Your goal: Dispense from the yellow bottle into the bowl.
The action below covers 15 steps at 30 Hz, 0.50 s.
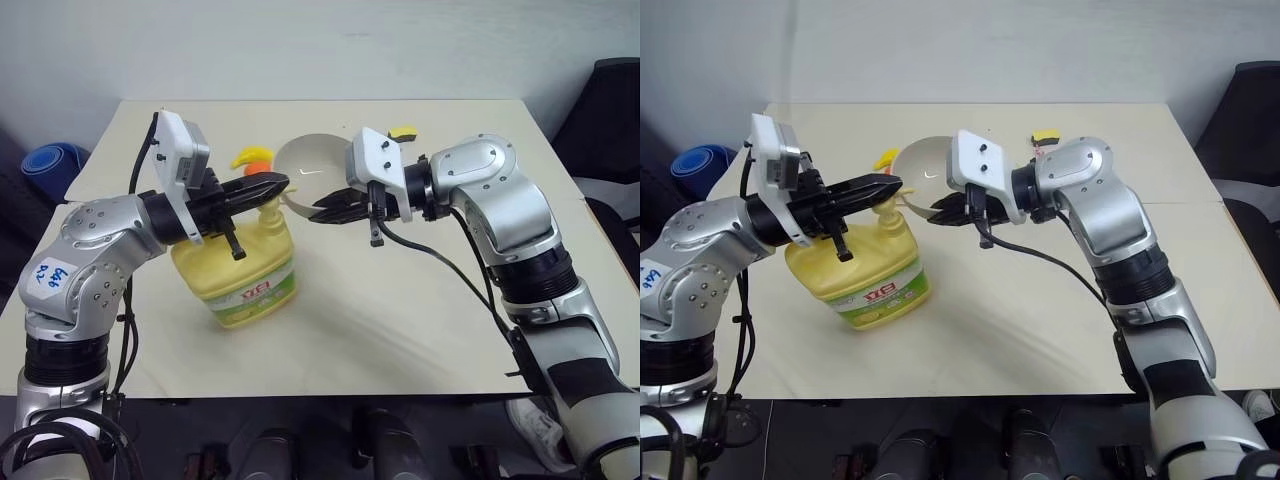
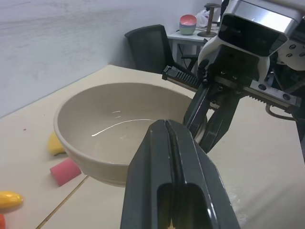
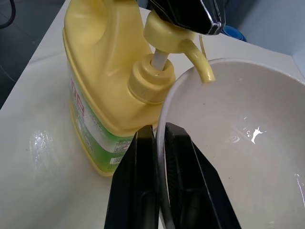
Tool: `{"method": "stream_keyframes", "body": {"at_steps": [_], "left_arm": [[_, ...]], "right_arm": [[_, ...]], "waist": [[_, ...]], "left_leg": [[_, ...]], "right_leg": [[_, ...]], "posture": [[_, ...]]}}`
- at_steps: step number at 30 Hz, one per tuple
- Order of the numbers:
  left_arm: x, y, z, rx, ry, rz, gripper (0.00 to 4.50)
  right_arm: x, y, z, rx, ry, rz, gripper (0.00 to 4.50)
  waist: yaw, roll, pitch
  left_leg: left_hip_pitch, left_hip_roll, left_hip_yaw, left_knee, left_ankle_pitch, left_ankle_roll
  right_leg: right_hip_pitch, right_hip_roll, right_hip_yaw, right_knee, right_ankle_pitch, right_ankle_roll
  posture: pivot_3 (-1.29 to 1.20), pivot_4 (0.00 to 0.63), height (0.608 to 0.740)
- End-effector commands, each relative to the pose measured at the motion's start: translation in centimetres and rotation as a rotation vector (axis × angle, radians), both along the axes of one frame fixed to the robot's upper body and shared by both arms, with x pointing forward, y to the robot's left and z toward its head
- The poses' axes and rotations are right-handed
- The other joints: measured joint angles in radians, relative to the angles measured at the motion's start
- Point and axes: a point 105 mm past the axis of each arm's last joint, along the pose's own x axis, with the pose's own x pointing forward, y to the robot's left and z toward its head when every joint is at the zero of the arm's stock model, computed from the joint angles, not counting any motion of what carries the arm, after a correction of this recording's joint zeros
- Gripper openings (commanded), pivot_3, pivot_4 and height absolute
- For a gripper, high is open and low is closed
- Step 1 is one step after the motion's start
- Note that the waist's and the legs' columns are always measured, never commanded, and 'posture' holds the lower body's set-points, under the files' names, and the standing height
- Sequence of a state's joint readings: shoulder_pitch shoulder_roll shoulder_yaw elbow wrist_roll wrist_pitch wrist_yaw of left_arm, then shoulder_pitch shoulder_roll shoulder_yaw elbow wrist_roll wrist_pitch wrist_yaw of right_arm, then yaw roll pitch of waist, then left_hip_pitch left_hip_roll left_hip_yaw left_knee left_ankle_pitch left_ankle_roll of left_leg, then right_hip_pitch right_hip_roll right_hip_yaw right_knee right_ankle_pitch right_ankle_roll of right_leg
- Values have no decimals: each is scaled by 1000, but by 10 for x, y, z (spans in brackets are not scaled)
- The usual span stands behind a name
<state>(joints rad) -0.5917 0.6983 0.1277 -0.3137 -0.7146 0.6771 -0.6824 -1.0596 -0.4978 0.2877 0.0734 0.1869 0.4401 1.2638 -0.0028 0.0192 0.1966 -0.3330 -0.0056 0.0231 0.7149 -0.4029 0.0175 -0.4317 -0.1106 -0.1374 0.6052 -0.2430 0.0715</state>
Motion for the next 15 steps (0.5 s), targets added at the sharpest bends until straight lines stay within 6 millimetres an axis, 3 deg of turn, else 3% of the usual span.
{"method": "stream_keyframes", "body": {"at_steps": [1,11,15], "left_arm": [[8,4,-52,79,213,53,13],[4,5,-81,78,327,58,13],[6,6,-73,32,303,60,13]], "right_arm": [[-8,7,13,23,-44,42,0],[-7,7,8,24,-30,46,0],[-7,6,6,25,-25,44,0]], "waist": [[0,0,-1],[1,1,-8],[1,2,-10]], "left_leg": [[0,0,0,0,0,0],[14,0,2,-6,0,-1],[16,0,2,-7,0,-1]], "right_leg": [[0,0,0,0,0,0],[10,-1,3,-2,0,0],[11,-1,3,-3,0,0]], "posture": [[0,150,740],[0,150,740],[0,150,740]]}}
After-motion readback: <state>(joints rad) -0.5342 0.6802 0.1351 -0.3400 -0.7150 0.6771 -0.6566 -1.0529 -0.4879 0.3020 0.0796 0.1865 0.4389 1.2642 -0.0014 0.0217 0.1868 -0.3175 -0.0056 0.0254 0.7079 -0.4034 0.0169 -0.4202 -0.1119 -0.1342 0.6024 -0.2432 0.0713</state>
